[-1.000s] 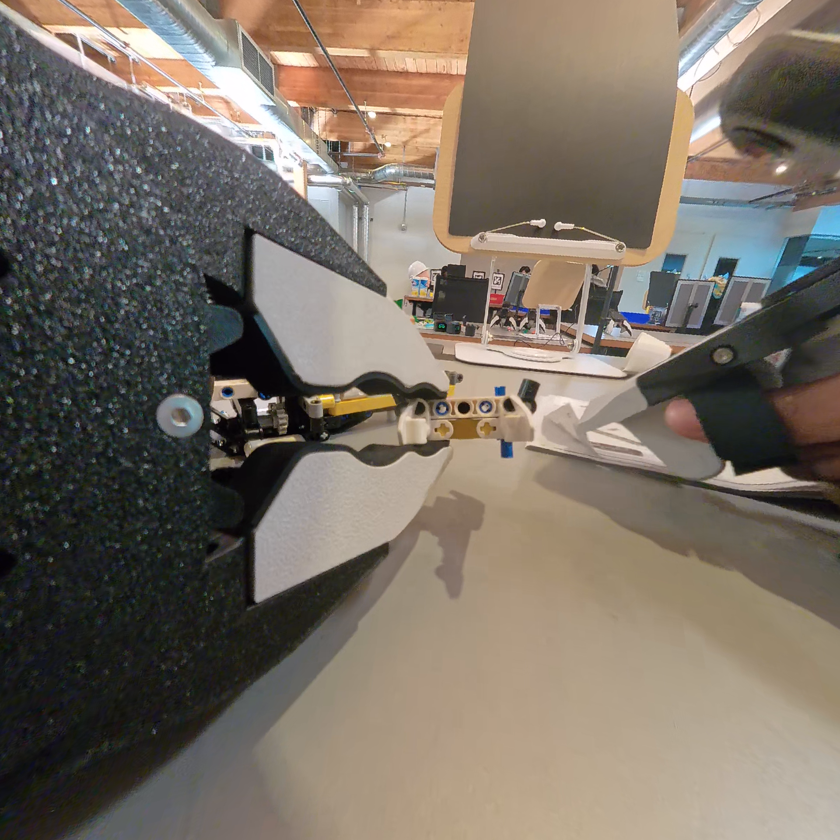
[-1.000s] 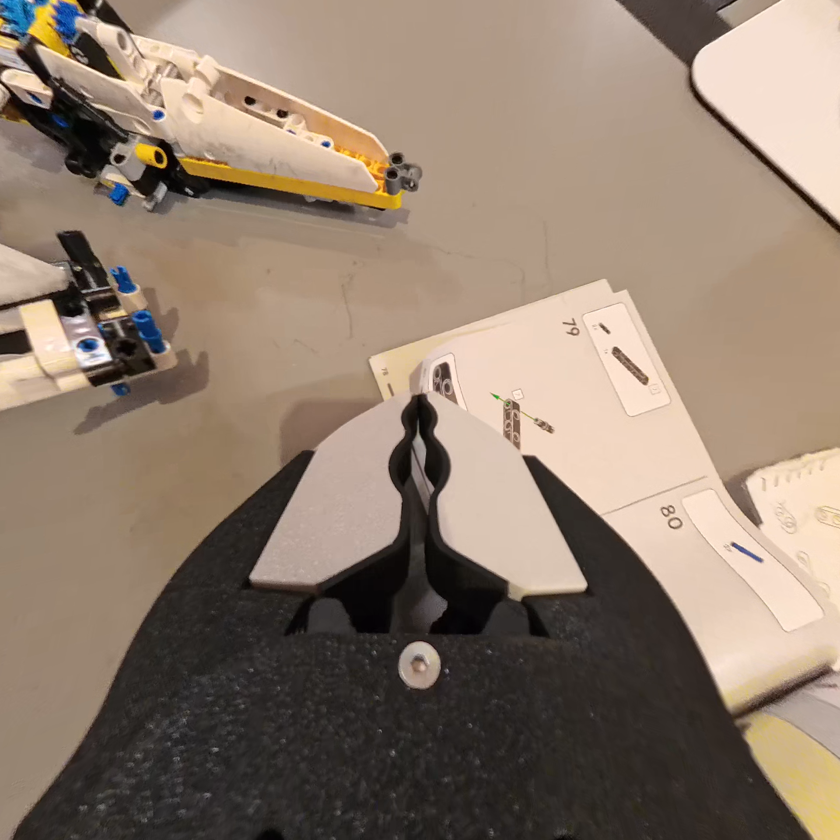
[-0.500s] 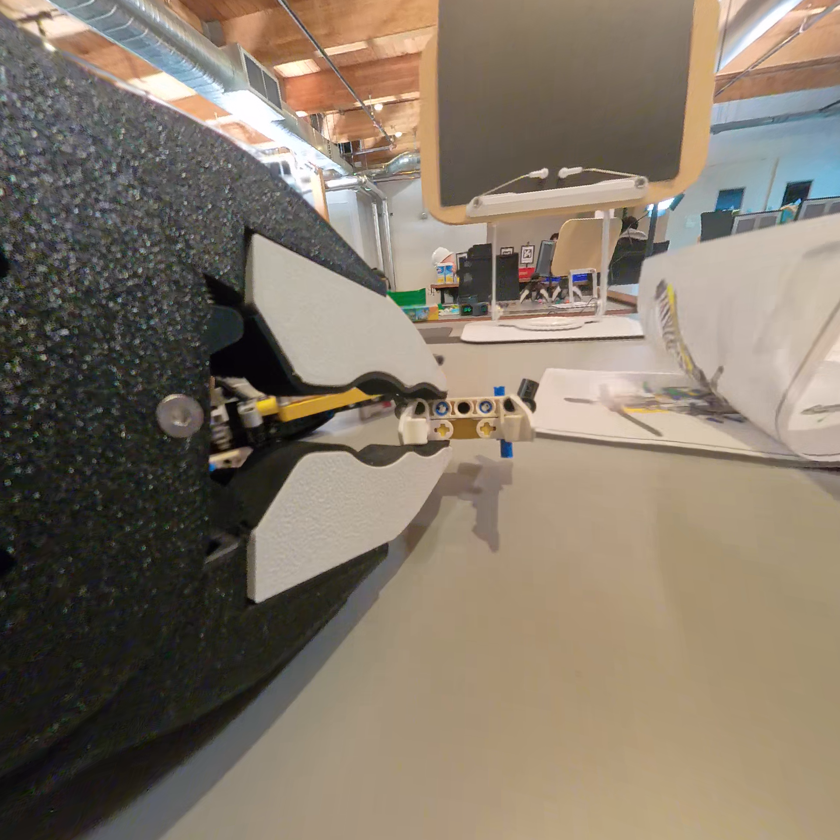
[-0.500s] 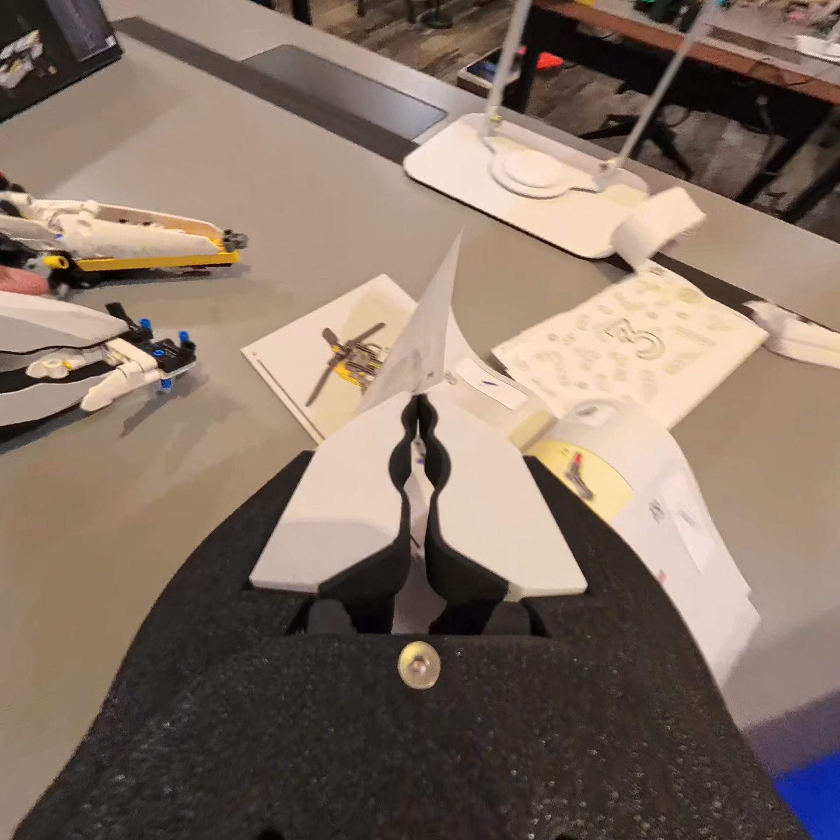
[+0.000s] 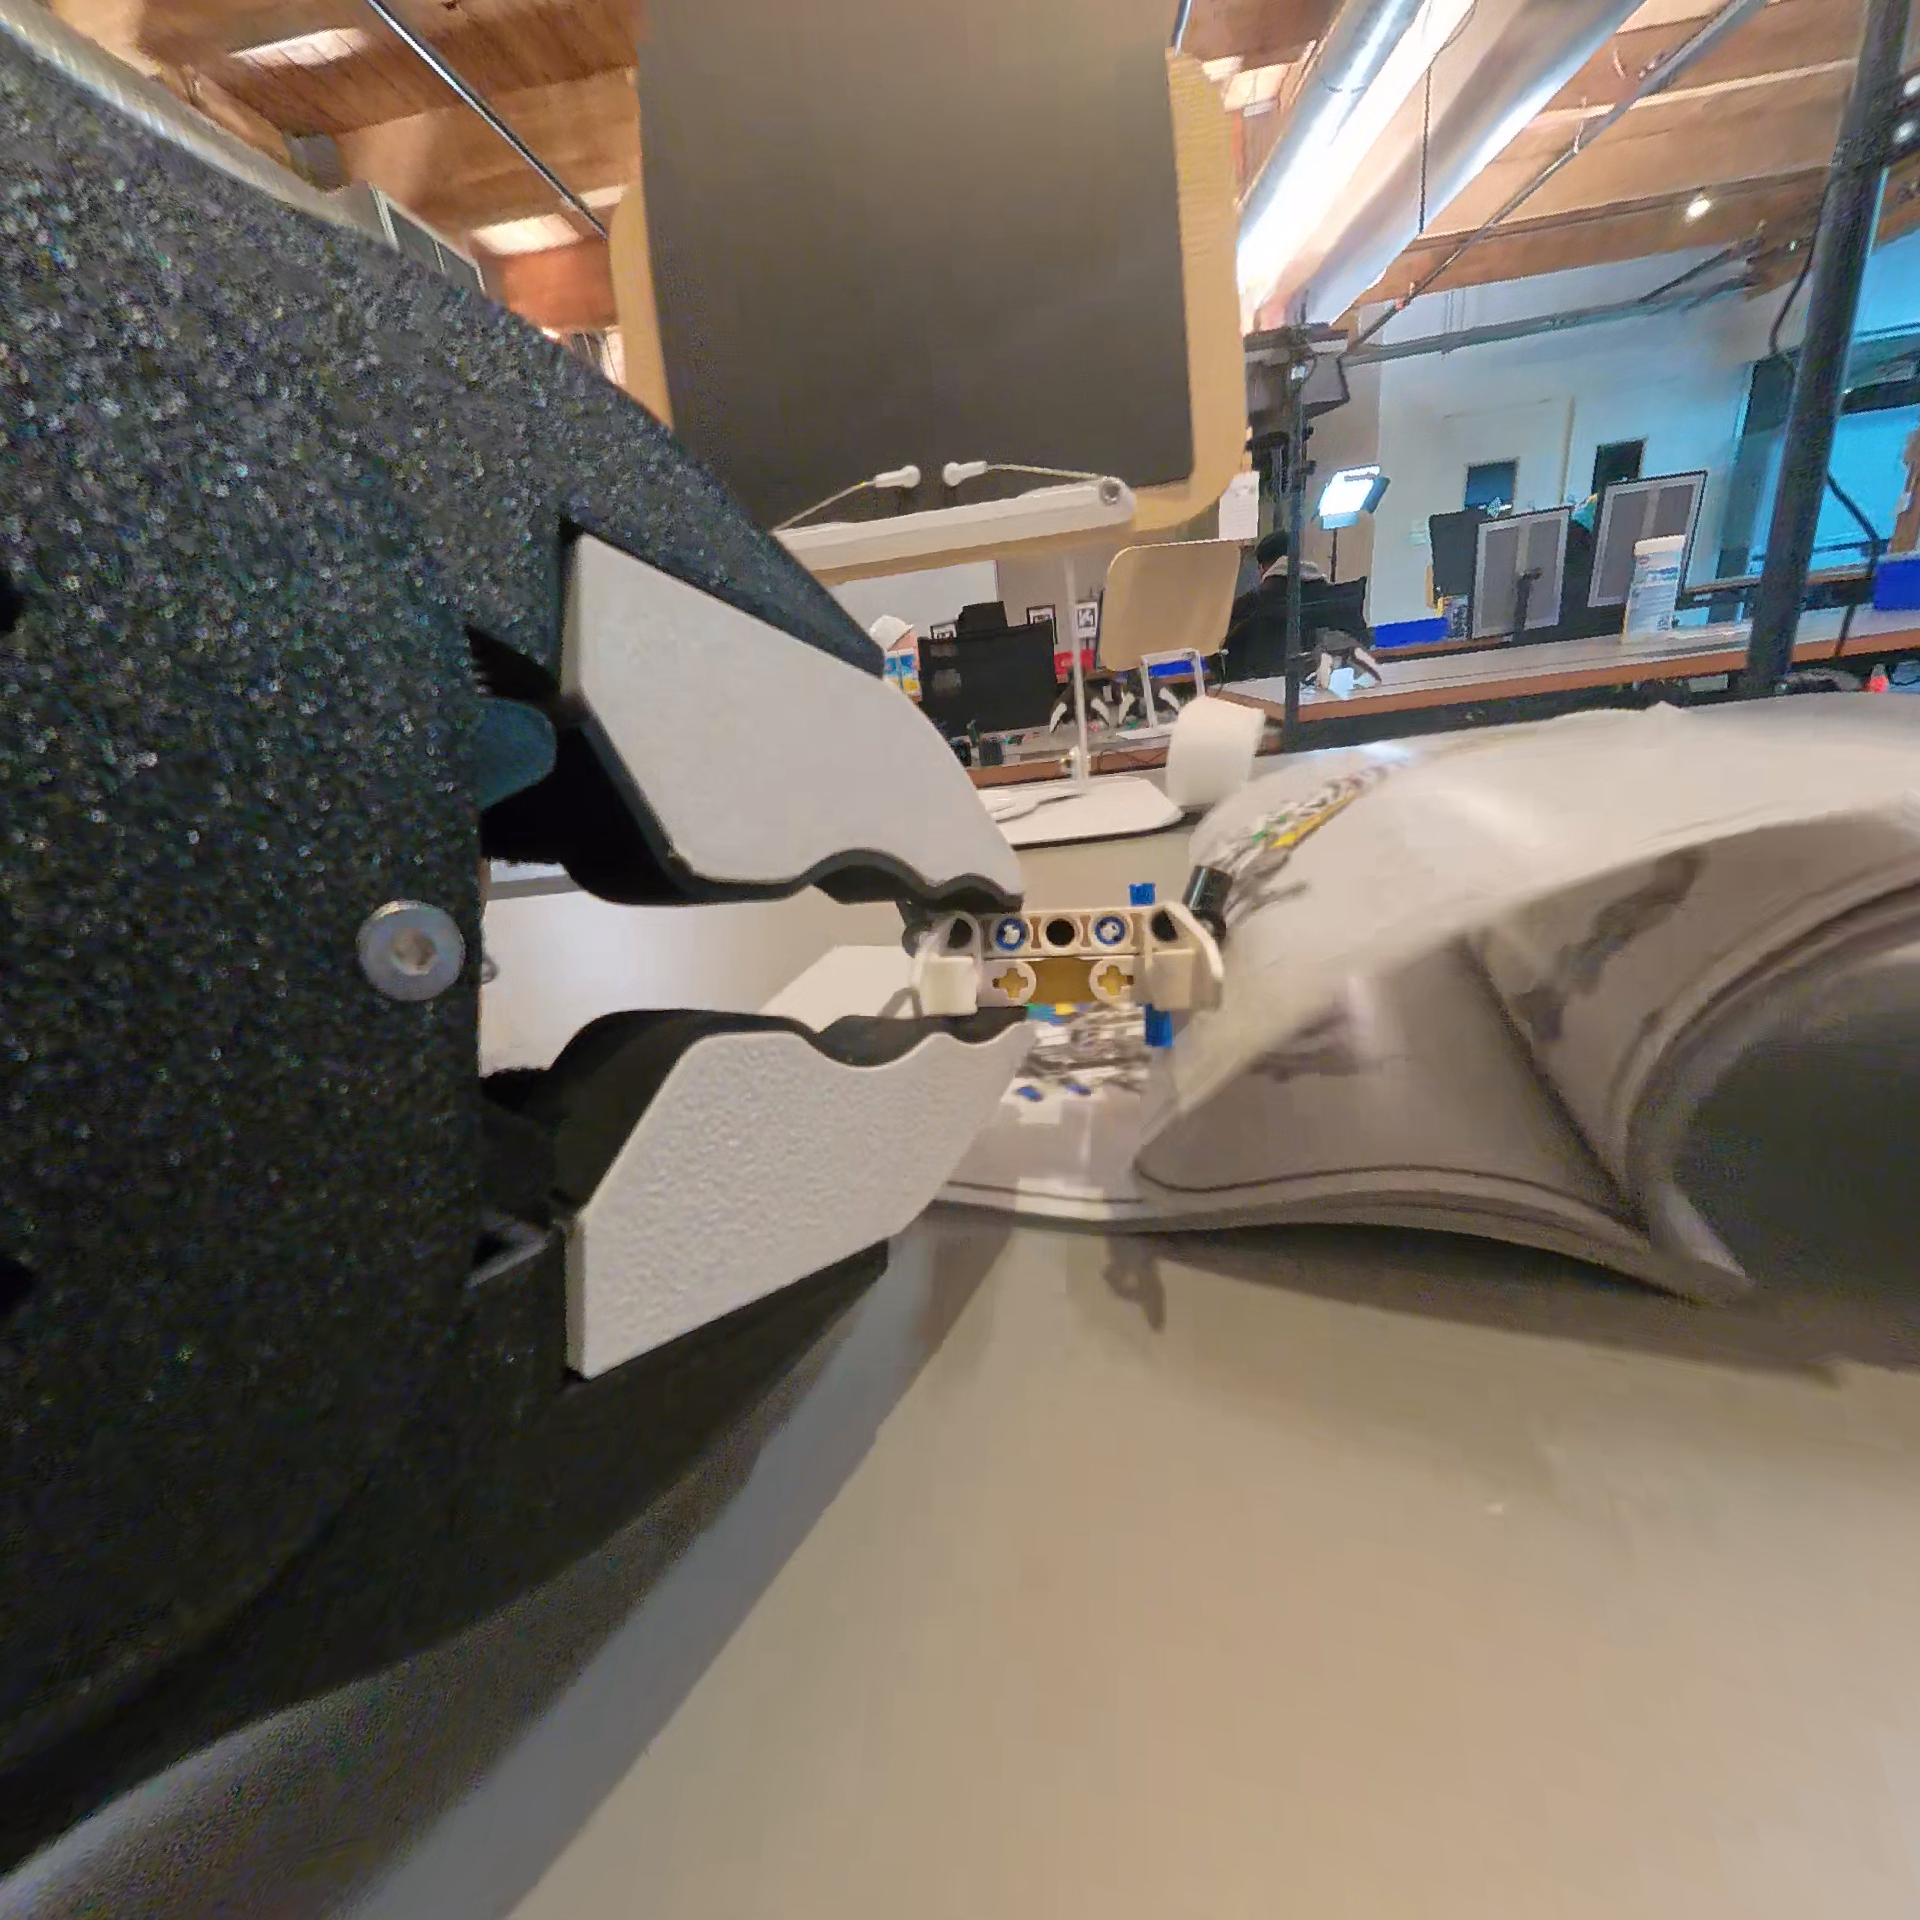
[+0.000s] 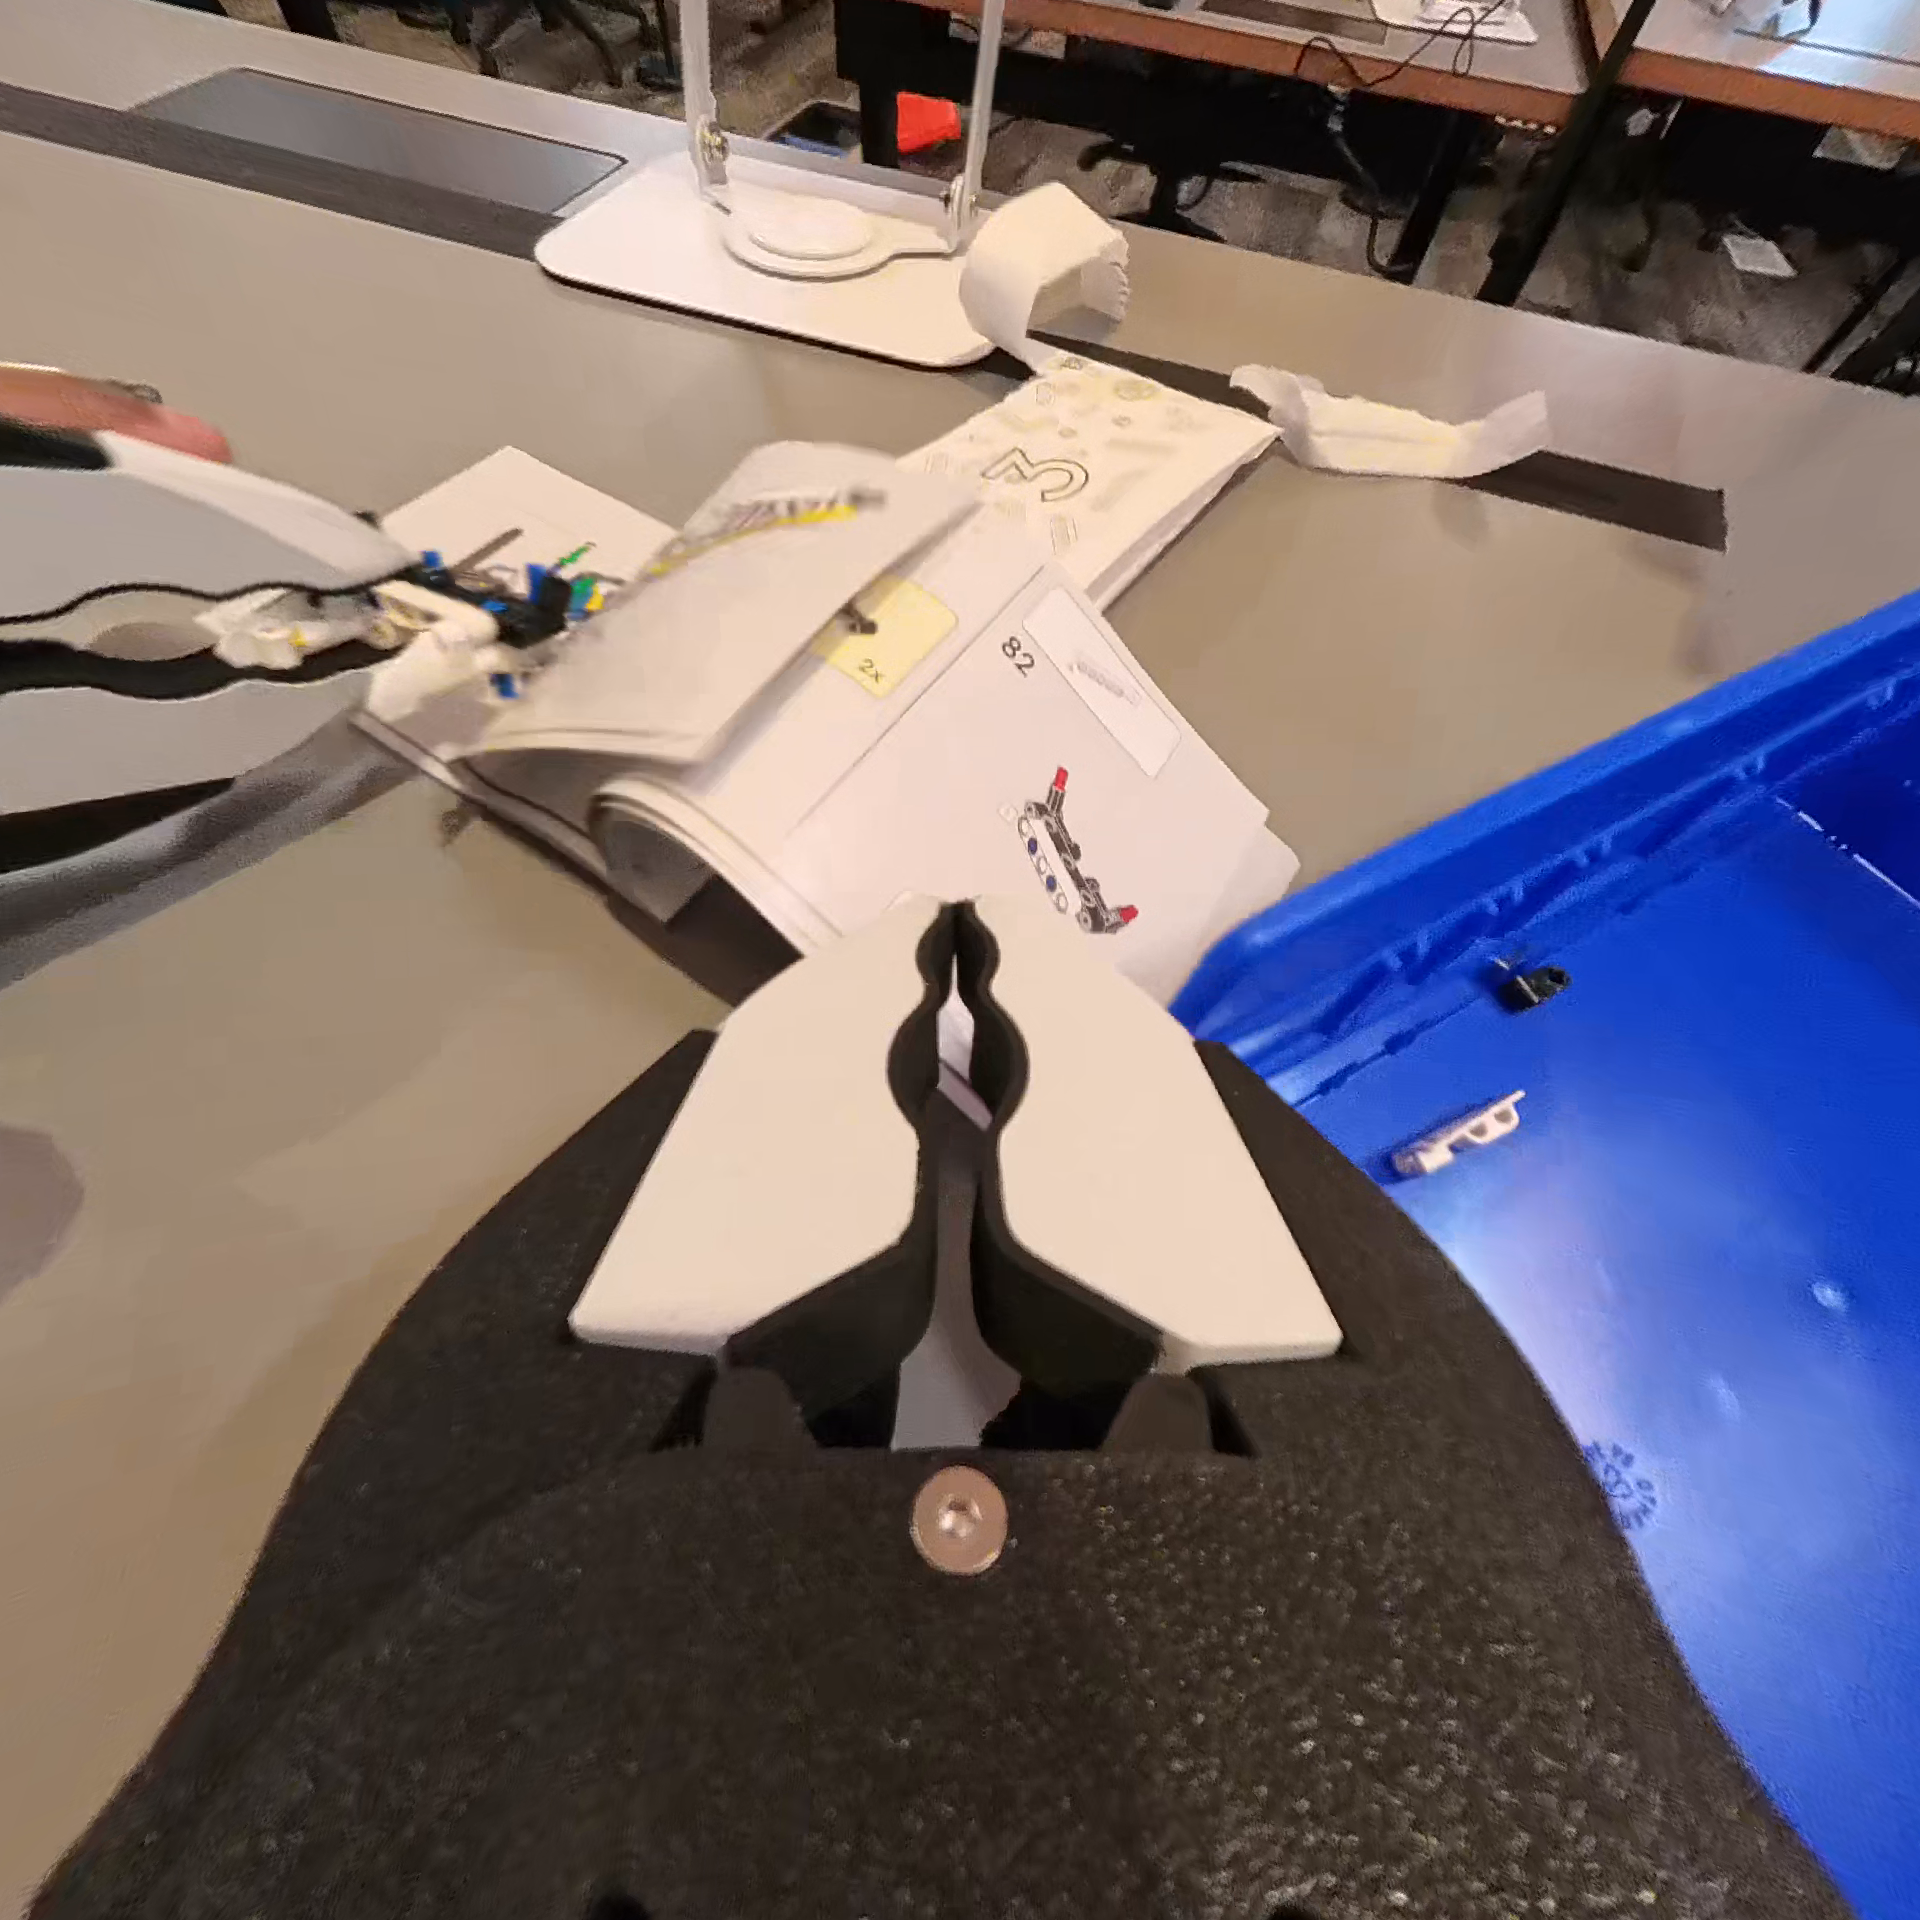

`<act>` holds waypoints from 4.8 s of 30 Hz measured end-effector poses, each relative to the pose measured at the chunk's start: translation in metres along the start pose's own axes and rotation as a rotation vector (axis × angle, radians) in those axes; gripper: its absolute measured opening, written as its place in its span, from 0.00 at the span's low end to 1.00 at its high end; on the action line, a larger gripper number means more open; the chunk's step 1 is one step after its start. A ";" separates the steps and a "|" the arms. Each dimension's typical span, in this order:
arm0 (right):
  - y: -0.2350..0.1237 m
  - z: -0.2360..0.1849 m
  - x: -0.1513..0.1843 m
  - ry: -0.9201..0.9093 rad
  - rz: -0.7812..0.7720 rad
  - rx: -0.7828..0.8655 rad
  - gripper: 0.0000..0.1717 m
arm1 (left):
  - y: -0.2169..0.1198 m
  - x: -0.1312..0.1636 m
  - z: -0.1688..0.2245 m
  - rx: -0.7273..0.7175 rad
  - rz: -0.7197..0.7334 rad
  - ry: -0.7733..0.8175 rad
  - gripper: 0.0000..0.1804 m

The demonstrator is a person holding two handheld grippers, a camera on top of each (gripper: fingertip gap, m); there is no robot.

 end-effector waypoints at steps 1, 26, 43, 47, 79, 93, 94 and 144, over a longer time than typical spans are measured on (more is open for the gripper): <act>-0.003 0.002 0.001 0.002 0.005 -0.009 0.00 | 0.003 -0.005 -0.003 -0.007 0.001 0.007 0.10; 0.038 -0.046 -0.036 -0.445 -0.028 -0.078 0.01 | 0.010 -0.053 -0.017 -0.091 0.071 0.030 0.10; 0.042 -0.013 0.001 -0.488 -0.220 0.119 0.00 | 0.007 -0.004 -0.014 -0.051 -0.007 -0.038 0.10; 0.035 -0.013 0.004 -0.501 -0.207 0.129 0.00 | 0.017 -0.011 -0.014 -0.034 0.006 -0.034 0.10; 0.024 -0.140 0.014 -0.361 -0.261 -0.679 0.12 | -0.087 -0.022 0.036 -0.369 0.268 0.434 0.10; 0.027 -0.157 0.030 -0.253 -0.452 -0.787 0.06 | -0.095 -0.019 0.047 -0.420 0.315 0.559 0.10; 0.027 -0.157 0.031 -0.242 -0.466 -0.800 0.05 | -0.095 -0.019 0.048 -0.414 0.321 0.557 0.10; 0.010 -0.135 0.046 -0.301 -0.266 -0.805 0.07 | -0.092 -0.030 0.060 -0.161 0.422 0.357 0.10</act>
Point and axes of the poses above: each gripper's, where its closed fingertips meet, y out along the fingers, x out of its underside, z = x × y across the jaws, the point moved 4 cm from there along -y, back along the fingers, and after that the axes turned 13 degrees about y, right-handed, at the moved point
